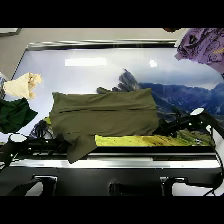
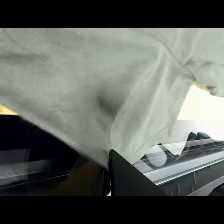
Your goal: Fold the clothes and pants, and hang the long-sleeved shirts on hangers.
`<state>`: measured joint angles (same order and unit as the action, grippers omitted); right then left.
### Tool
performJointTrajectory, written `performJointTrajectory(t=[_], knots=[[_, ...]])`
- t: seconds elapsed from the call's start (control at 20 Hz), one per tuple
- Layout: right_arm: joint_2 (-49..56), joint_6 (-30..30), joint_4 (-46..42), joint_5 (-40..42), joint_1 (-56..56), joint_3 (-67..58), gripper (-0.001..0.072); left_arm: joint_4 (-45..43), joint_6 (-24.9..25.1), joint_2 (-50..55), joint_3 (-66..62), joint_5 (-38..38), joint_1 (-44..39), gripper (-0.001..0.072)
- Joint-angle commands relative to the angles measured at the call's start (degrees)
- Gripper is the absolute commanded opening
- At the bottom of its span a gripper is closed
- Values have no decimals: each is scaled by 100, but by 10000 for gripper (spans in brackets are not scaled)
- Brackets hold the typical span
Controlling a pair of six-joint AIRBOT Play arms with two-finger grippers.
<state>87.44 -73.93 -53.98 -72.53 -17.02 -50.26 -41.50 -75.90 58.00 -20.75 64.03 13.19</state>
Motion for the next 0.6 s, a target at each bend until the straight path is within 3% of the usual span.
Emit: performJointTrajectory(t=[0.0,0.2,0.4,0.55], knots=[[-343,-424,-323,232,111,2,29,-90,-50,-15,-177,166,15,14],[-1220,-1143,-1211,-428,116,2,29,-1808,-1364,-444,-813,1014,90,13],[-2140,-1567,-1641,-1285,116,2,29,-2308,-1589,-1423,-1174,2181,87,13],[-2455,-1609,-1672,-1539,116,2,29,-2306,-1746,-1998,-1174,2481,50,13]])
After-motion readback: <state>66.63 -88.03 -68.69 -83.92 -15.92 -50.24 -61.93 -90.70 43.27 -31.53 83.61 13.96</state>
